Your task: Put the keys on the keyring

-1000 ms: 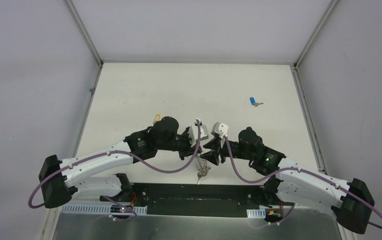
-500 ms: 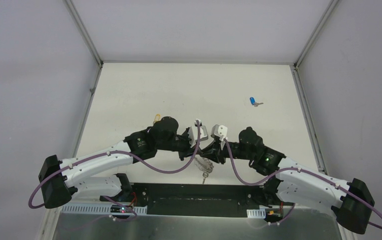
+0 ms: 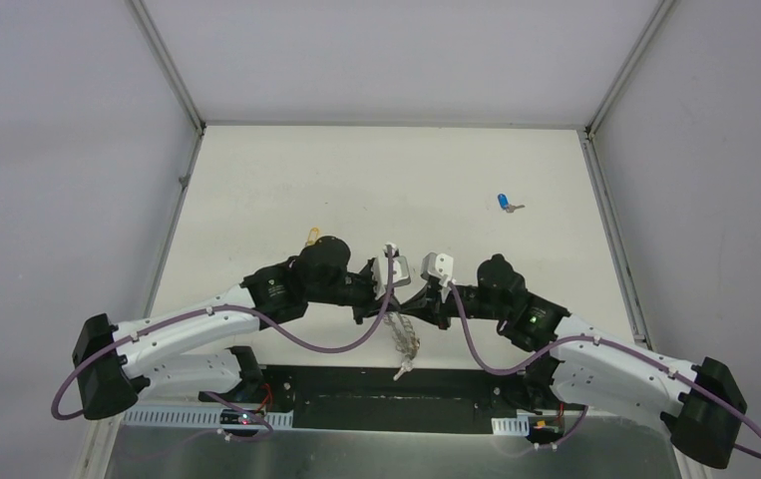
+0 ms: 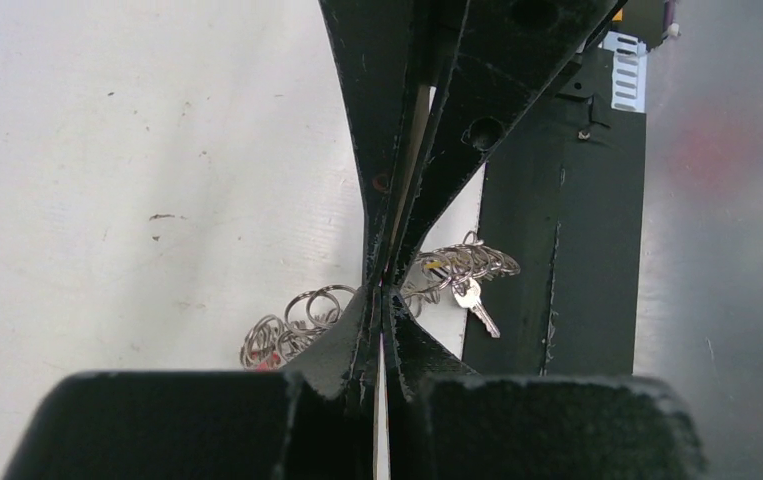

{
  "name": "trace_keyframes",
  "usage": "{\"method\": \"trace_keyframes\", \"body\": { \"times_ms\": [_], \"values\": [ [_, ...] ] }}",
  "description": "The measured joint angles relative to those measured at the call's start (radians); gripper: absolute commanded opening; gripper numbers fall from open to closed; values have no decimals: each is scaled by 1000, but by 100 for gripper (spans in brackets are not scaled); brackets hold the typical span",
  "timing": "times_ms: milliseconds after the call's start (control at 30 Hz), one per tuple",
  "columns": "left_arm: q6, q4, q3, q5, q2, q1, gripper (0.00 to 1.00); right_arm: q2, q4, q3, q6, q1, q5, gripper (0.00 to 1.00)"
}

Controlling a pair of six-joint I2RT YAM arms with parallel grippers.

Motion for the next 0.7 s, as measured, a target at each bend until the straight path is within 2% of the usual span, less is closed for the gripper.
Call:
{"method": "trace_keyframes", "body": {
  "times_ms": [100, 200, 400, 700],
  "values": [
    [0, 3, 0, -6, -18, 0, 21, -13, 9, 0, 1, 1, 0, 0],
    [-6, 23, -3, -29, -53, 0, 29, -21, 7, -5, 5, 1, 2, 0],
    [-31, 79, -50, -63, -148, 0, 34, -37, 21, -39, 37, 1, 9, 0],
    [-58, 221, -246, -42, -255, 0, 35, -89, 33, -78, 73, 1, 8, 0]
  ]
}}
